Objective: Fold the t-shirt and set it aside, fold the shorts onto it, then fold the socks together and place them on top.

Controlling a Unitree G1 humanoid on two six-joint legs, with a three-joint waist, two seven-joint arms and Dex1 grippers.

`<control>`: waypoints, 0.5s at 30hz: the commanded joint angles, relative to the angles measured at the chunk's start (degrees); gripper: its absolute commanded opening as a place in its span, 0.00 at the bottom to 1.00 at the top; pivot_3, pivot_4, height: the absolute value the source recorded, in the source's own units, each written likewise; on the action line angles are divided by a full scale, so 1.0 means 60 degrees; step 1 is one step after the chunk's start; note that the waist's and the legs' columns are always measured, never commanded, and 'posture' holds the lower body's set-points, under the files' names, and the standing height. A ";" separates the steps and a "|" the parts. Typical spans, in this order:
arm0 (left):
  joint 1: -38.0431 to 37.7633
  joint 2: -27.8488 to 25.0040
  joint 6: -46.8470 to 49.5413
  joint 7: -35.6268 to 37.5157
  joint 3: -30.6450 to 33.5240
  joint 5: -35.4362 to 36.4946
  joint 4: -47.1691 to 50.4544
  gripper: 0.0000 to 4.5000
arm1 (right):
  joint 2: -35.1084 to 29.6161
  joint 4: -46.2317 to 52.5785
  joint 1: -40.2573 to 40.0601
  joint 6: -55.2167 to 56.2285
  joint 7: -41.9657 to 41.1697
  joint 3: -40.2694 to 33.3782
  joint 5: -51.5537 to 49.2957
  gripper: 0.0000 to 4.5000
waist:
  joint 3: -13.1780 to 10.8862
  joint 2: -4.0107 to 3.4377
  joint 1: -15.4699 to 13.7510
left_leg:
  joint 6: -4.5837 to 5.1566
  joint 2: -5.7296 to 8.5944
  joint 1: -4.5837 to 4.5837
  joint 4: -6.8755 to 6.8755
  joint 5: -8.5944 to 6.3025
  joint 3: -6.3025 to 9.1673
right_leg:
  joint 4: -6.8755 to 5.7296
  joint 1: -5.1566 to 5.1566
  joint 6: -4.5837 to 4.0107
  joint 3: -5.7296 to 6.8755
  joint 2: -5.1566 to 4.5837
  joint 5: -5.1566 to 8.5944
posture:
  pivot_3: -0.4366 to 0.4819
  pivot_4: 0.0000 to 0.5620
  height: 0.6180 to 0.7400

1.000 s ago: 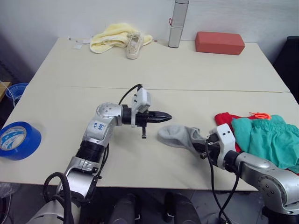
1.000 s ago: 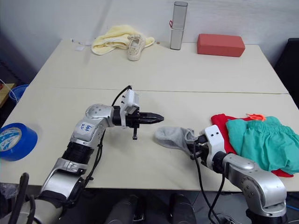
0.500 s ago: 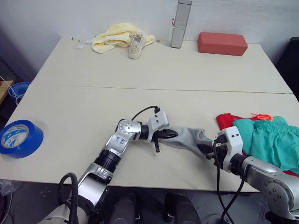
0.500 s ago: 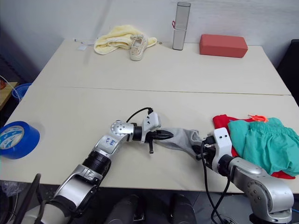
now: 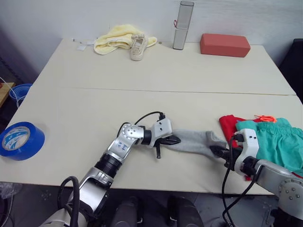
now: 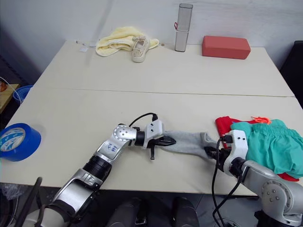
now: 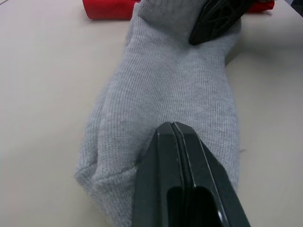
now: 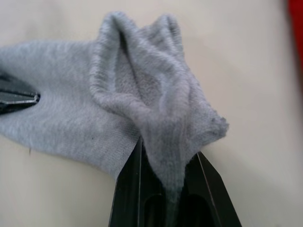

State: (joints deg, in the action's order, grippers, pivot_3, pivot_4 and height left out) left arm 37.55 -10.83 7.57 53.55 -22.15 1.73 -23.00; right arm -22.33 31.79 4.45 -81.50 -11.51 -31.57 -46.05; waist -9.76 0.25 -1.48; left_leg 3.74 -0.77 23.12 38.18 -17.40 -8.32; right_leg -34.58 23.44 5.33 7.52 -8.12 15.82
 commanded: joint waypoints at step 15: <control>-0.0244 0.0077 0.0883 0.0009 -0.0094 -0.0254 -0.0352 0.00 | -0.0315 0.1745 0.3434 -0.1834 0.2363 0.2053 -0.1002 0.01 | 0.0007 -0.0014 0.0023 | -0.0001 0.0009 0.0007 -0.0003 0.0003 0.0003 | -0.0003 0.0009 -0.0001 0.0006 -0.0009 0.0000 | 0.48 0.27 1.00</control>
State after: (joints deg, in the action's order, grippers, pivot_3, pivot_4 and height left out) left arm 37.52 -9.71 10.27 53.56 -21.12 2.10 -22.78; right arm -23.44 39.64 24.87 -92.21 1.50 -20.82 -50.10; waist -9.72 0.17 -1.34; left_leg 3.73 -0.72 23.16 38.15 -17.39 -8.31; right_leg -34.58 23.50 5.33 7.55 -8.18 15.82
